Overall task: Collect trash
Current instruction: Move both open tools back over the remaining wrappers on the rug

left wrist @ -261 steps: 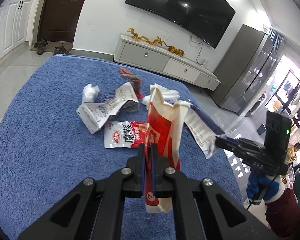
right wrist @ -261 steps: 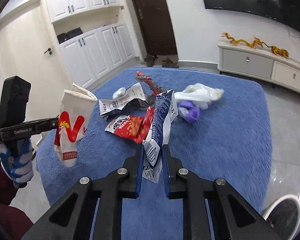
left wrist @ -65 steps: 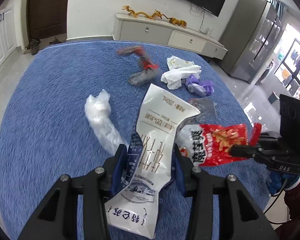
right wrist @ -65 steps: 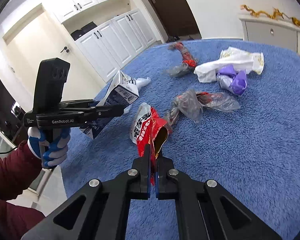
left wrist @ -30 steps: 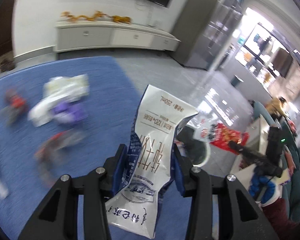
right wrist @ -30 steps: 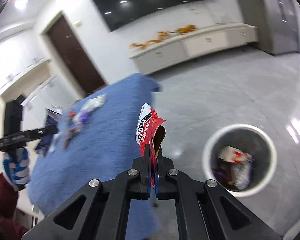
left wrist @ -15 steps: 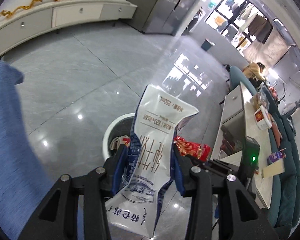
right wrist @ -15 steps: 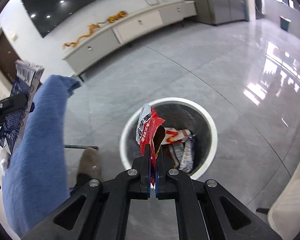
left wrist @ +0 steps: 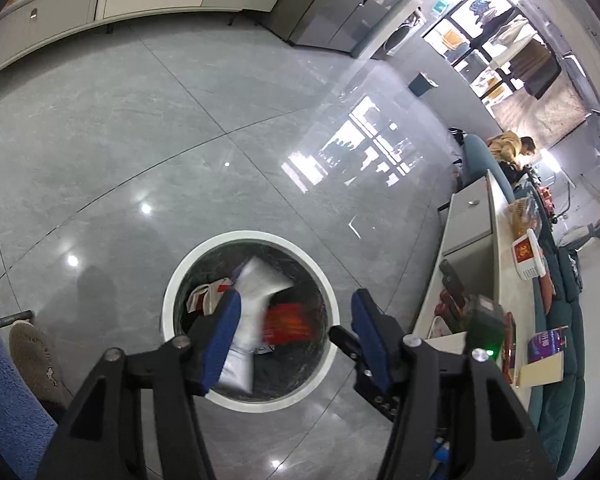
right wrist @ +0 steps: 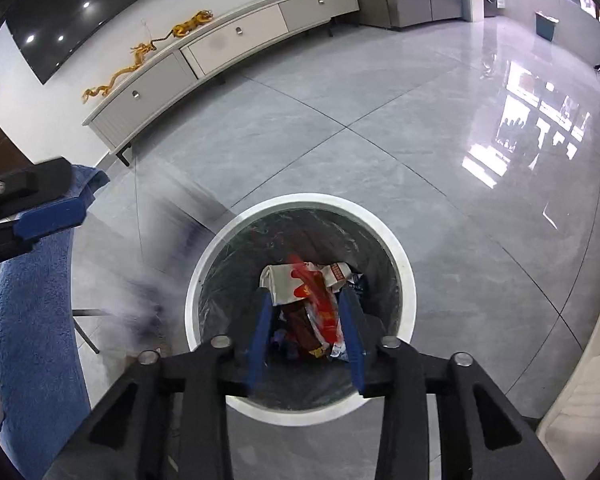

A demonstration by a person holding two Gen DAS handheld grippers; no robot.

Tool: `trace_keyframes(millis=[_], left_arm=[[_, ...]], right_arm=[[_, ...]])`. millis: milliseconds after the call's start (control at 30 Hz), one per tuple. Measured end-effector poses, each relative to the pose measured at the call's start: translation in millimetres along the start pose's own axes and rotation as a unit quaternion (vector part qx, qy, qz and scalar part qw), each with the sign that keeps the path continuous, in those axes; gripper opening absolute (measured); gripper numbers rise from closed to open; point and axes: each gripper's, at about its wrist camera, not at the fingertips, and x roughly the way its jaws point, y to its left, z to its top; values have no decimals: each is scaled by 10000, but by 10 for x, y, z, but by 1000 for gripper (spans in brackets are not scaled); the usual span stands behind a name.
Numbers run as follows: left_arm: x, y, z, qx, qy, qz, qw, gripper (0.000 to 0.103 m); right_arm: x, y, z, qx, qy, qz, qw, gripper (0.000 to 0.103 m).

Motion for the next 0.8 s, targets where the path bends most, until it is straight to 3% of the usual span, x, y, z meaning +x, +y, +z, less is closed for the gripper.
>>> trace_keyframes(millis=[100,233,467,800], left_arm=[[-130,-22,-43,113,-146,35,9998,56],[-537,-113,-181,398,-619,296,9968,55],[-1477,-125,-558,764,-1419,866,9831,55],[-2734,300,-1316,487,-2076,1497,9655,55]], right_arm=[[-39,61,-15,-129,-12,-28,9999,35],[-223,175,-24,-371,-156,-3,9992,35],[-843,534,17,-900,-767,138,9929,35],[-1832,1286,11,-1594,-1567,758,9717,35]])
